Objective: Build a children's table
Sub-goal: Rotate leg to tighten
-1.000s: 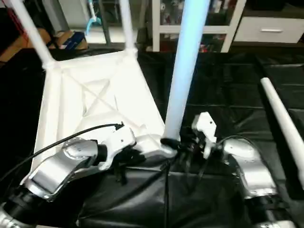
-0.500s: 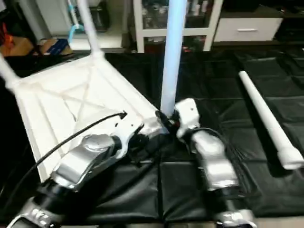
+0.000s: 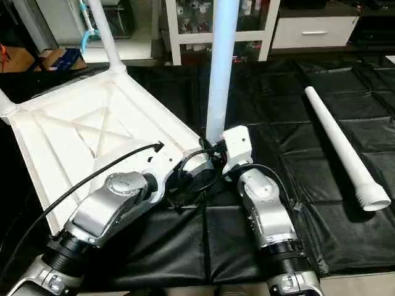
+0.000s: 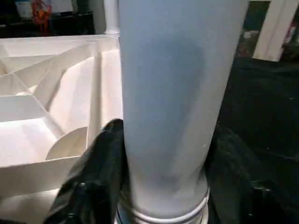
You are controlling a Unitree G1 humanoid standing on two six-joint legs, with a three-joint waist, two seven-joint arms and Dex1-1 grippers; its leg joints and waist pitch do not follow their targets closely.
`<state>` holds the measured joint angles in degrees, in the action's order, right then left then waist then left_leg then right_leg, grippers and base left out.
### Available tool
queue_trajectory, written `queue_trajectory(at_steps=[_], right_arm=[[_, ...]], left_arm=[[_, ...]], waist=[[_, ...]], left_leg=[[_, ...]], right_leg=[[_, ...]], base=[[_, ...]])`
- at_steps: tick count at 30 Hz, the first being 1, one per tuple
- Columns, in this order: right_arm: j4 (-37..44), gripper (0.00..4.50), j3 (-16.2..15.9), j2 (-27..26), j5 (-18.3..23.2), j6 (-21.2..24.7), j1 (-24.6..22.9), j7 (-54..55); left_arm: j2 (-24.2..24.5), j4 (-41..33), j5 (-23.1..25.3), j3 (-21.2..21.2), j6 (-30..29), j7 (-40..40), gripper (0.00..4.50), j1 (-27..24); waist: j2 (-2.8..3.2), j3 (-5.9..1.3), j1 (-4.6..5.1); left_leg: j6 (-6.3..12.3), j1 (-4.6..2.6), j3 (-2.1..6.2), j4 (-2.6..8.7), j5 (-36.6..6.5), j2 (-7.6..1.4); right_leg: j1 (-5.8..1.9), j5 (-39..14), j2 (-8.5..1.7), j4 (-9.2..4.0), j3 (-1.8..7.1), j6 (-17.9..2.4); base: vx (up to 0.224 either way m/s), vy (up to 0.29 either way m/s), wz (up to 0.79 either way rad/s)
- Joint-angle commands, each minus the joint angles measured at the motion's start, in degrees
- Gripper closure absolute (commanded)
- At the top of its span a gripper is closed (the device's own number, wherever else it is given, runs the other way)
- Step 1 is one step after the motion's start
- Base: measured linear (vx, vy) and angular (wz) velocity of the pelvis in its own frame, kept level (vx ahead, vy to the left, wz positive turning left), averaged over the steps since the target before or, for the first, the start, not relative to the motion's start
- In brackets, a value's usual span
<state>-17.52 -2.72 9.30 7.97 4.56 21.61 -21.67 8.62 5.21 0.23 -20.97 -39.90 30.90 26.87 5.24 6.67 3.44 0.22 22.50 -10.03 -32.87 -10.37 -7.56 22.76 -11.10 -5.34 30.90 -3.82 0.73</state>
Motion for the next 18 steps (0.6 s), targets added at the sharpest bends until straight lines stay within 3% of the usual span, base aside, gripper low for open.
queue_trajectory(at_steps=[1,4,8,11,12,14,16,18], right_arm=[[-0.2,1.71,0.1,0.8,1.4,1.9,-1.4,-2.5],[1.6,1.38,0.2,2.4,2.8,2.7,-1.2,-5.5],[4.6,1.09,1.5,7.7,5.4,4.2,-1.1,-12.2],[6.5,0.97,1.5,10.8,7.3,5.0,-1.7,-17.9],[7.8,0.97,1.3,13.0,8.5,5.2,-2.4,-21.9],[9.1,0.97,0.9,15.2,9.5,5.2,-3.2,-25.8],[10.5,0.97,0.6,18.2,10.8,5.4,-4.2,-30.6],[11.7,0.97,0.3,21.5,12.4,5.6,-5.5,-36.0]], left_arm=[[1.0,0.1,-0.2,-2.1,-0.1,2.1,4.5,-1.2],[2.5,-1.2,-0.4,-3.4,-0.2,4.3,4.5,-1.7],[7.6,-5.6,-1.0,-6.7,0.2,10.8,4.5,-3.3],[9.6,-7.6,-1.8,-7.6,0.9,13.7,4.5,-4.2],[10.7,-8.5,-2.3,-7.8,0.9,15.0,4.5,-4.7],[12.0,-9.4,-2.6,-8.2,1.6,16.4,4.5,-5.1],[13.4,-10.4,-3.1,-8.5,2.1,17.9,4.5,-5.8],[14.8,-11.2,-3.9,-8.4,2.8,19.2,4.5,-6.6]], waist=[[-0.39,-2.62,-0.32],[-0.52,-2.93,-1.04],[-0.41,-3.16,-1.82],[-0.27,-3.41,-2.7],[-0.19,-3.56,-3.27],[-0.12,-3.85,-3.9],[-0.12,-4.16,-4.73],[-0.11,-4.35,-5.28]], left_leg=[[-2.34,-1.28,3.3,5.85,-33.3,-5.17],[0.77,-0.95,2.23,5.4,-24.9,-5.15],[3.67,-0.94,2.03,4.98,-20.2,-5.38],[5.07,-1.06,1.63,4.54,-15.7,-5.38],[5.74,-1.64,1.31,4.26,-13.7,-5.54],[7.68,-1.33,1.11,3.73,-8.8,-5.59],[9.89,-1.55,0.81,3.13,-3.8,-5.73],[11.44,-1.45,0.83,2.8,-1.1,-5.65]], right_leg=[[-0.67,-21.9,-3.98,-3.65,2.75,-8.8],[-1.07,-14.2,-4.06,-3.25,2.91,-11.7],[-1.44,-14.8,-4.04,-3.12,2.86,-12.5],[-1.43,-10.9,-3.75,-2.67,2.78,-13.7],[-1.08,-8.3,-3.59,-2.47,2.87,-14.4],[-1.6,-2.6,-3.51,-1.41,2.77,-15.8],[-1.68,3.4,-3.33,-0.48,2.74,-17.0],[-1.83,5.2,-3.4,-0.1,2.63,-17.5]], base=[[0.0,0.0,0.0],[0.0,0.0,0.0],[0.0,0.0,0.0],[0.055,-0.035,0.06],[0.059,-0.026,0.11],[0.062,-0.02,0.1],[0.061,-0.004,0.06],[0.025,0.0,0.02]])
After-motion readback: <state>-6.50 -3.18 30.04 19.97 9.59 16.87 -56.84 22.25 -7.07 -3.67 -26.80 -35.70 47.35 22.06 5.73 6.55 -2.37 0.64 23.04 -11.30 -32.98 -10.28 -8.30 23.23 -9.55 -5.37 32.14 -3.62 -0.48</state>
